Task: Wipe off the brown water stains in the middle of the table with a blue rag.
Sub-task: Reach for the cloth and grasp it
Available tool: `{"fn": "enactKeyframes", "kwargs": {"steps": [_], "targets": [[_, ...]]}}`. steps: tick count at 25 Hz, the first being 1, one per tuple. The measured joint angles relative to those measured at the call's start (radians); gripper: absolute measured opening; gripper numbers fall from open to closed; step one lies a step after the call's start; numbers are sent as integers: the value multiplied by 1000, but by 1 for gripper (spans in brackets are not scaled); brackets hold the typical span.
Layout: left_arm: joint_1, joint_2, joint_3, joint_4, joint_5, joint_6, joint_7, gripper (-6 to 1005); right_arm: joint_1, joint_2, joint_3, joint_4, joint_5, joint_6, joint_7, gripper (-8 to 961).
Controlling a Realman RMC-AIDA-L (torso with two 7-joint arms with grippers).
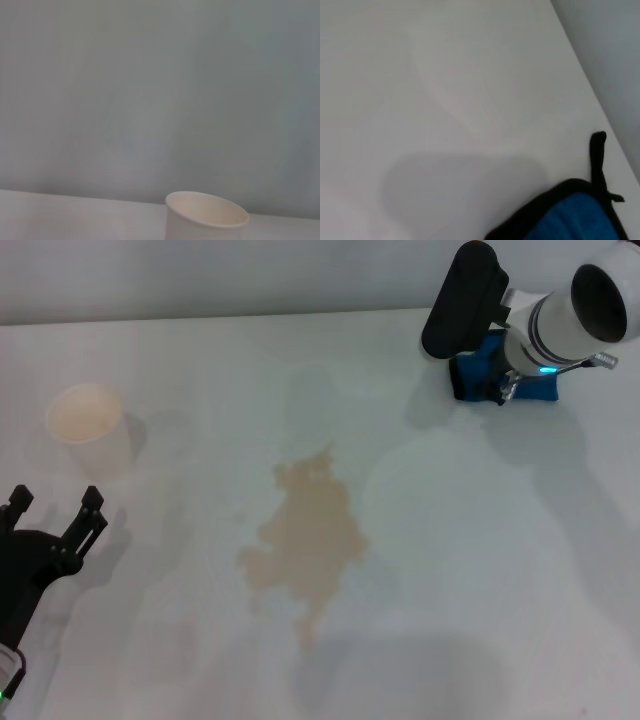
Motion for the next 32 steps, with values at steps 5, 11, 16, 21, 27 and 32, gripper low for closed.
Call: {"fn": "enactKeyframes", "kwargs": {"steps": [5,11,16,21,27,32], "targets": [[4,0,0,0,0,0,0,893,-4,1,-5,-50,111,58,-32,446],[7,0,0,3,0,0,0,893,10,1,-6,-71,151,103,-46,447],[11,0,-3,6,1,0,0,892,4,-1,-20,-106,143,95,-46,447],[11,0,-6,8,0,0,0,892,3,-7,-32,-104,132,80,-47,448],[9,0,-8,8,-6,0,0,892,-3,-6,-32,-99,116,85,-47,448],[2,0,-8,8,-7,1,0,892,-5,-10,-31,-93,115,92,-47,449]]}}
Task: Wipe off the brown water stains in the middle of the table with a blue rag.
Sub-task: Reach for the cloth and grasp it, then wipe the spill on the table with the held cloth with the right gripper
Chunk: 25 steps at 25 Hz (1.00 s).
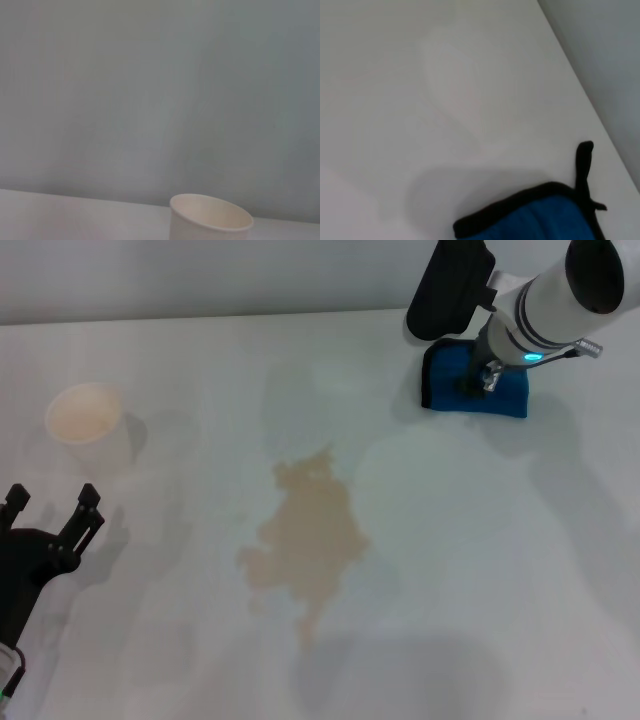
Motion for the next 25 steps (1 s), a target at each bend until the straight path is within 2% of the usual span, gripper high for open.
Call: {"fn": "enactKeyframes", "kwargs": {"steps": [23,25], "targets": [[-2,0,-3,0,-5,1,-1,892,-11,-4,0,48,-1,-45,4,445],[-2,-1,-3,0,-5,1,-1,892,-11,-4,0,53,-2,-45,3,402]]}}
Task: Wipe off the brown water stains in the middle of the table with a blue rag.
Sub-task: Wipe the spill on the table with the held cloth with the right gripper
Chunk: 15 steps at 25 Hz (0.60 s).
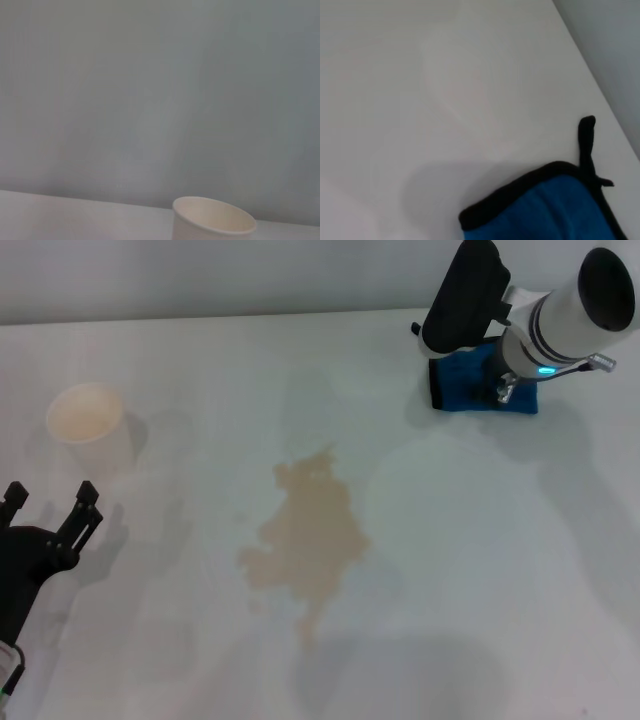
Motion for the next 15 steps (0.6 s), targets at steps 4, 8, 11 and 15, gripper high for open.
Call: {"fn": "enactKeyframes", "kwargs": {"steps": [4,8,11,15], "targets": [[0,-1,0,0,0,0,0,893,0,0,-1,3,-1,8,-2,315],[0,-1,0,1,0,0,0,893,0,1,-2,-5,-2,14,-3,243],[0,-1,0,2,0,0,0,893,5,2,-2,-8,-2,13,-3,190],[0,0,0,1,0,6,-28,893,11,4,-2,-30,-2,21,-3,117]]}}
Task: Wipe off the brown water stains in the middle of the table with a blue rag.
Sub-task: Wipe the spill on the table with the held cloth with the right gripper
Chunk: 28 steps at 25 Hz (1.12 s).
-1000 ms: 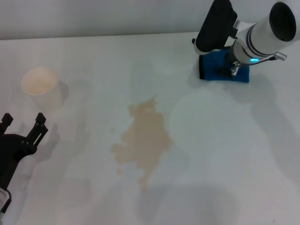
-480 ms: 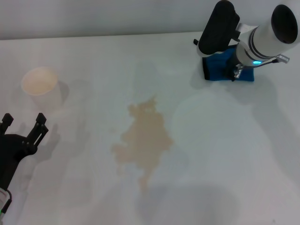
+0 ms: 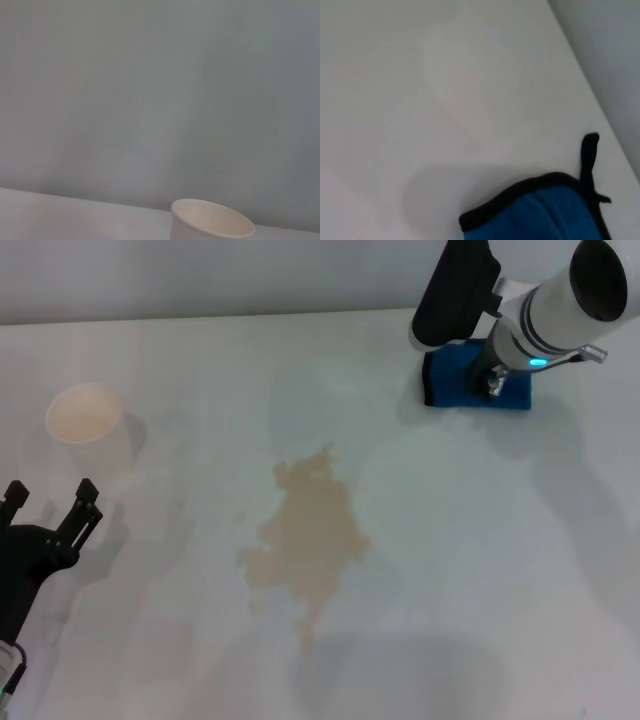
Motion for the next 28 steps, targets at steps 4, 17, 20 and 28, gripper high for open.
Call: {"fn": "enactKeyframes", "kwargs": {"steps": [4,17,20,28], "targets": [[0,1,0,-2,-2,0,-8,893,3,1,0,-18,0,20,-5,42],[0,1,0,-9,-12,22,-10,893,-3,1,8,-134,216,260,-145,15],[0,1,0,-11,-12,28,-10,893,-3,4,5,-141,238,281,-155,15],[0,4,0,-23,-12,35,-10,893,-11,3,8,-161,379,356,-221,14]]}}
